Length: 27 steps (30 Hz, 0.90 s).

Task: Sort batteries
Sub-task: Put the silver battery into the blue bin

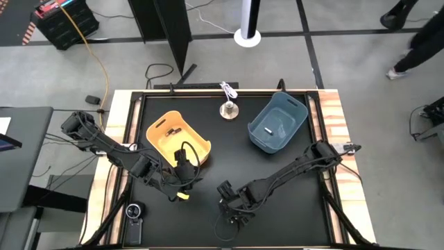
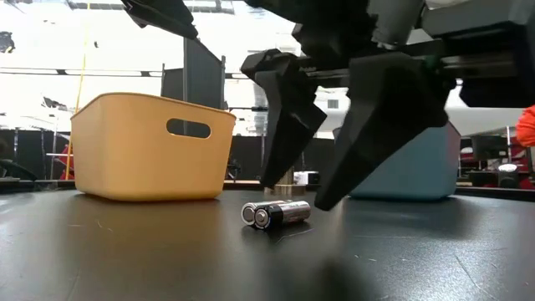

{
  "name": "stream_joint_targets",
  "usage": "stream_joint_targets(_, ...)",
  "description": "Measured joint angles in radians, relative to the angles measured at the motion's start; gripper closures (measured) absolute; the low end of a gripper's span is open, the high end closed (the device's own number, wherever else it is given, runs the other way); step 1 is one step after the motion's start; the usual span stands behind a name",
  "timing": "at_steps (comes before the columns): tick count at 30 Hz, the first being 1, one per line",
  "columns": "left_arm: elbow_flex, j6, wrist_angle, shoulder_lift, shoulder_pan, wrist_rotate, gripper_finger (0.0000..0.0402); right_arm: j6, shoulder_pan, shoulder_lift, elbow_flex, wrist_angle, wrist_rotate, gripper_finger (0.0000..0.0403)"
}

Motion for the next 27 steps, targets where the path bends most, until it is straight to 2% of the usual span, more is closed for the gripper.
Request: stream_joint_targets(27, 0.0, 0.0, 0.0, 0.0, 0.0, 0.0, 0.0237, 0.008, -0.006, -0.001, -0.045, 0.027, -0.001, 0.0148)
